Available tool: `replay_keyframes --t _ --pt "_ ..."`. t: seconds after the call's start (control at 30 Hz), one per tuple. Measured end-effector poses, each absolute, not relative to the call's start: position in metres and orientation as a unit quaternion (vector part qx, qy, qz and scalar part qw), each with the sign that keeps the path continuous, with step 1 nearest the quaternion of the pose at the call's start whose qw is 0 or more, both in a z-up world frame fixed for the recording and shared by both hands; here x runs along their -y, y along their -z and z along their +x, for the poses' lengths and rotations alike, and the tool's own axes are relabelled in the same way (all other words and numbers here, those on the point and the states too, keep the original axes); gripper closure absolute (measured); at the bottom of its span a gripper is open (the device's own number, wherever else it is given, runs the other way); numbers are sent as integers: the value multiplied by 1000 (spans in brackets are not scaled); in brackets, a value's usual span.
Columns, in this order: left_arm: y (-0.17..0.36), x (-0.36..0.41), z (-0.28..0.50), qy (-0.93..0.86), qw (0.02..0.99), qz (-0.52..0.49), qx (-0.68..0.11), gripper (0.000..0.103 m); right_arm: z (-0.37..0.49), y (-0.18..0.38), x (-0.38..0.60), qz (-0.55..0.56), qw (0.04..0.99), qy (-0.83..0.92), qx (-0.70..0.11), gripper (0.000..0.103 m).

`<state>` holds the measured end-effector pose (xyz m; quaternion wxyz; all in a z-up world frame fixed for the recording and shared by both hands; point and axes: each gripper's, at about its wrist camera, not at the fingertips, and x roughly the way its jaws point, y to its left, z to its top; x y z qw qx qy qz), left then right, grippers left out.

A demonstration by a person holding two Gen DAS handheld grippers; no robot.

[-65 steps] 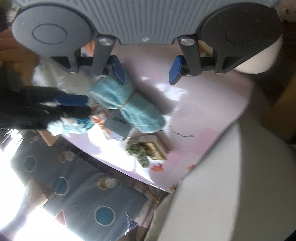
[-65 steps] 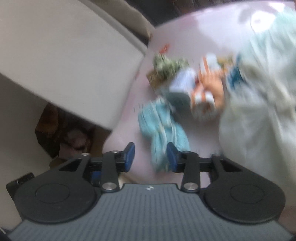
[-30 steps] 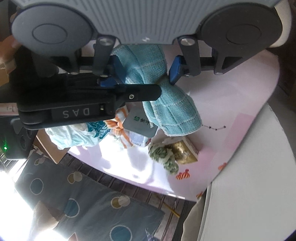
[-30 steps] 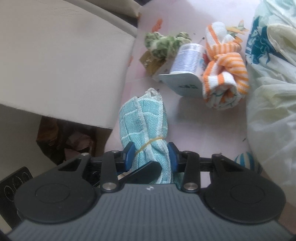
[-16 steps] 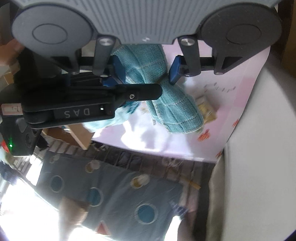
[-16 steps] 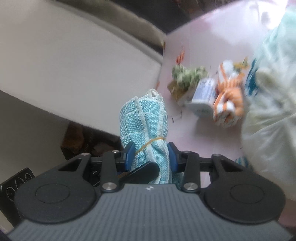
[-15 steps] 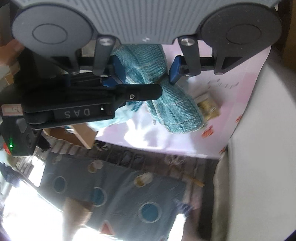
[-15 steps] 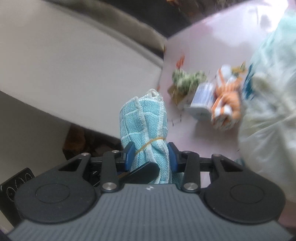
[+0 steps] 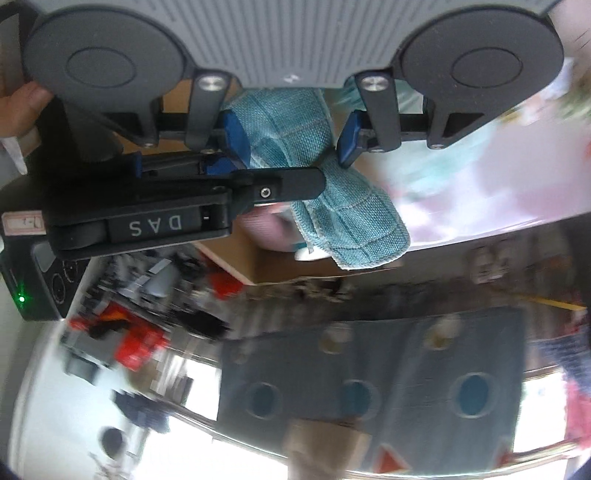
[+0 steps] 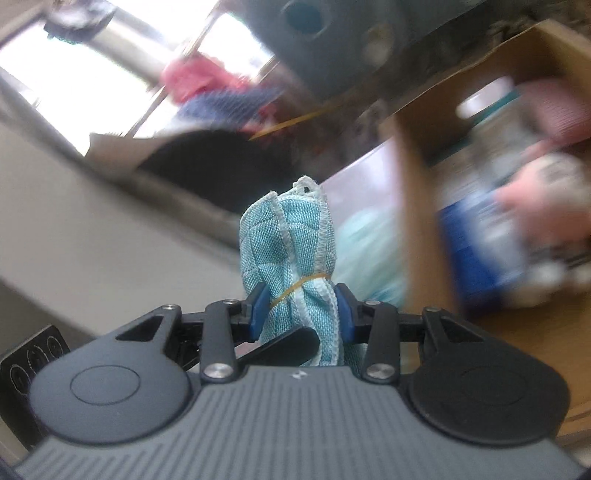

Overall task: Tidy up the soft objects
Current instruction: 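Carry the blue-green towel into the cardboard box and open the right gripper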

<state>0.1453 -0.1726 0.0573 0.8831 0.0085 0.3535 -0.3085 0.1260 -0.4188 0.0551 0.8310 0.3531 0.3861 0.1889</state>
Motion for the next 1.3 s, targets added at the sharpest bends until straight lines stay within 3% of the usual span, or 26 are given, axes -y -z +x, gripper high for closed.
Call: replay_keyframes --t 0.3,0.43,0.57,0.77,0.97,1.3 --pt "-27 303 193 369 846 29 -384 50 141 -27 547 349 856 -85 -373 65" --pt "-2 340 210 370 833 56 -408 35 159 -10 569 299 876 -41 -376 63" --pt "20 357 220 354 823 81 -436 35 163 4 587 287 881 -18 -376 63" --pt "14 345 218 353 827 75 -431 35 152 9 592 308 878 -22 -366 63" --pt "-15 316 198 334 843 91 -411 32 119 -21 584 337 878 -36 -338 62" --pt "-59 213 140 272 883 86 -373 25 59 -62 547 394 867 -113 -283 42"
